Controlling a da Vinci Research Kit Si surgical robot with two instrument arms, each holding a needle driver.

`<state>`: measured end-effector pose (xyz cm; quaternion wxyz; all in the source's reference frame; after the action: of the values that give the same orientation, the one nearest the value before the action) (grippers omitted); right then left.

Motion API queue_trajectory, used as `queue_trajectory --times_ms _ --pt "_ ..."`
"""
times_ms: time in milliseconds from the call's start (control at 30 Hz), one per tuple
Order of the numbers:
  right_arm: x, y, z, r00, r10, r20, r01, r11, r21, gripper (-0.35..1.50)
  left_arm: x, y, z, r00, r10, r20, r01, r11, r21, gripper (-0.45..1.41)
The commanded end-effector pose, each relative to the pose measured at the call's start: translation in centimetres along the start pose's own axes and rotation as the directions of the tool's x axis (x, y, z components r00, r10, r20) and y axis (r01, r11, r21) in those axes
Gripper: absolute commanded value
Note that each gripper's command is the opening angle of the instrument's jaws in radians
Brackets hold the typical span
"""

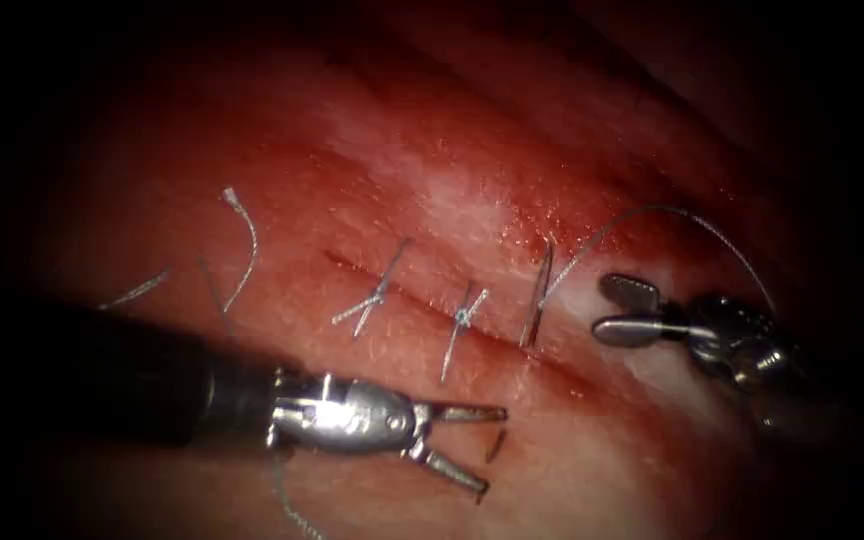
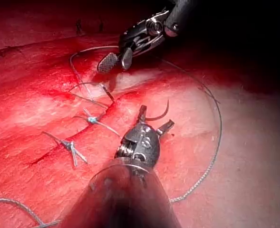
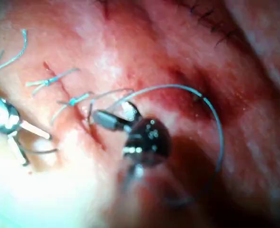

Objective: Wound Closure

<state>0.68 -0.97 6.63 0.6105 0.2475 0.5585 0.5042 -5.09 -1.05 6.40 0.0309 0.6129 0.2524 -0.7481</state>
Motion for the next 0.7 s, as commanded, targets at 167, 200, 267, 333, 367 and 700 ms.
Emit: queue_trajectory --times_ms 167,200,267,333,367,700 --pt "-0.09 0.03 0.08 1.000 -0.001 -0.003 0.001 1.000 -0.002 0.99 -0.09 -0.03 0.13 1.000 0.000 0.005 0.000 1.000 0.005 0.41" --pt "-0.09 0.03 0.09 1.000 -0.001 -0.003 0.001 1.000 -0.003 0.98 -0.10 -0.04 0.13 1.000 0.000 0.006 0.000 1.000 0.005 0.29" --pt "-0.09 0.03 0.09 1.000 -0.001 -0.003 0.001 1.000 -0.003 0.96 -0.12 -0.04 0.13 1.000 0.002 0.007 -0.002 1.000 0.005 0.20" --pt "-0.10 0.02 0.09 1.000 -0.001 -0.005 0.001 1.000 -0.006 0.94 -0.13 -0.04 0.14 1.000 0.008 0.008 -0.008 1.000 0.005 0.05" --pt "-0.10 0.02 0.09 1.000 -0.001 -0.005 0.001 1.000 -0.006 0.94 -0.13 -0.04 0.14 1.000 0.003 0.005 -0.003 1.000 0.006 -0.10" --pt "-0.13 0.01 0.08 1.000 -0.007 -0.010 0.007 1.000 -0.013 0.88 0.10 0.12 0.06 0.924 -0.378 -0.059 0.375 0.925 -0.061 -0.45"
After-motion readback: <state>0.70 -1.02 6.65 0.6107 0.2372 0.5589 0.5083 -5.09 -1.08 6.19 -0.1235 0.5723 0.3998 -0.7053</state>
